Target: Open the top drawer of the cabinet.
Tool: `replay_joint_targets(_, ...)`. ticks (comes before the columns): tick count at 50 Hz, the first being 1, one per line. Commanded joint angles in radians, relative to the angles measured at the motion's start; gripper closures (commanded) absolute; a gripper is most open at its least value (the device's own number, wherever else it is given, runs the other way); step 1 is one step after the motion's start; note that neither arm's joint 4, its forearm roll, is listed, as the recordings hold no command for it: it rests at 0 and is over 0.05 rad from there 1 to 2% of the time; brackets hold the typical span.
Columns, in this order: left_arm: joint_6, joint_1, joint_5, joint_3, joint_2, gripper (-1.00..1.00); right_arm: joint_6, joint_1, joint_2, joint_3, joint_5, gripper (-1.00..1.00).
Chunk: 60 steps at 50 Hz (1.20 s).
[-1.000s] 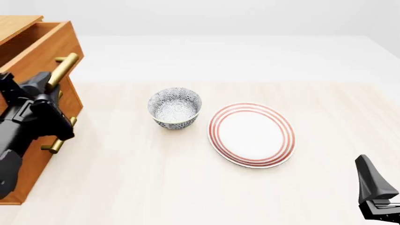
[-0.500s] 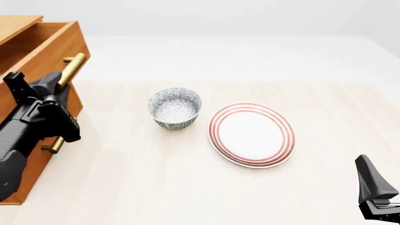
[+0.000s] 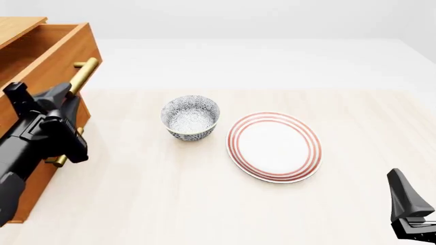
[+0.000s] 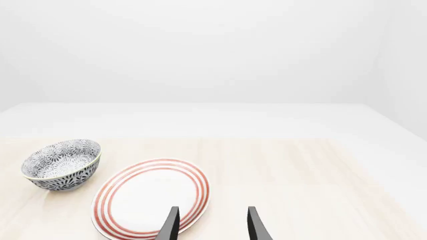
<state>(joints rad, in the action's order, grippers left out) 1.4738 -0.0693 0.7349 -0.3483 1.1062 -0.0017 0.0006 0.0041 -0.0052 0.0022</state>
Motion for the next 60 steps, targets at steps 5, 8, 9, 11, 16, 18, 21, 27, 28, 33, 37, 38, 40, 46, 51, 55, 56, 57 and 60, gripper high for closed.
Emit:
replay_joint_targets(5,0.008,-0.029,-0.023,0.059,-0.091,1.00,0.001,0.000,0.000,0.001,-0.001,-1.00)
replay_joint_targets(8,0.010,-0.033,-0.030,0.056,-0.099,1.00,0.001,0.000,0.000,0.001,-0.001,-1.00)
replay_joint_targets(9,0.008,-0.038,-0.031,0.055,-0.103,1.00,0.000,0.000,0.000,0.001,-0.001,-1.00)
replay_joint_targets(11,-0.001,-0.038,-0.053,0.051,-0.116,-1.00,0.001,0.000,0.000,0.001,-0.001,-1.00)
replay_joint_targets(16,0.017,-0.051,-0.036,0.066,-0.135,-1.00,0.001,0.000,0.000,0.001,-0.001,-1.00)
replay_joint_targets(18,0.024,-0.054,-0.037,0.070,-0.143,-1.00,0.001,0.000,0.000,0.001,-0.001,-1.00)
replay_joint_targets(21,0.032,-0.067,-0.049,0.074,-0.164,-1.00,0.001,0.000,0.000,0.001,-0.001,-1.00)
replay_joint_targets(27,0.015,-0.096,-0.127,0.051,-0.223,-1.00,0.001,0.000,0.000,0.001,-0.001,-1.00)
replay_joint_targets(28,0.009,-0.100,-0.144,0.045,-0.236,-1.00,0.001,0.000,0.000,0.001,-0.001,-1.00)
replay_joint_targets(33,0.011,-0.105,-0.165,0.049,-0.268,-1.00,0.000,0.000,0.000,0.001,-0.001,-1.00)
replay_joint_targets(37,-0.038,-0.137,-0.261,0.003,-0.292,-1.00,0.000,0.000,0.000,0.001,-0.001,-1.00)
replay_joint_targets(38,-0.038,-0.137,-0.262,0.002,-0.293,-1.00,0.000,0.000,0.000,0.001,-0.001,-1.00)
replay_joint_targets(40,-0.098,-0.139,-0.352,-0.048,-0.337,-1.00,0.001,0.000,0.000,0.001,-0.001,-1.00)
replay_joint_targets(46,-0.233,-0.134,-0.528,-0.150,-0.375,-1.00,0.001,0.000,0.000,0.001,-0.001,-1.00)
replay_joint_targets(51,-0.326,-0.140,-0.629,-0.224,-0.378,-1.00,0.001,0.000,0.000,0.001,-0.001,-1.00)
replay_joint_targets(55,-0.364,-0.120,-0.690,-0.252,-0.385,-1.00,0.000,0.000,0.000,0.001,-0.001,-1.00)
replay_joint_targets(56,-0.386,-0.130,-0.690,-0.260,-0.385,-1.00,0.001,0.000,0.000,0.001,-0.001,-1.00)
replay_joint_targets(57,-0.410,-0.125,-0.715,-0.275,-0.387,-1.00,0.000,0.000,0.000,0.001,-0.001,-1.00)
replay_joint_targets(60,-0.456,-0.109,-0.768,-0.307,-0.391,-1.00,0.001,0.000,0.000,0.001,-0.001,-1.00)
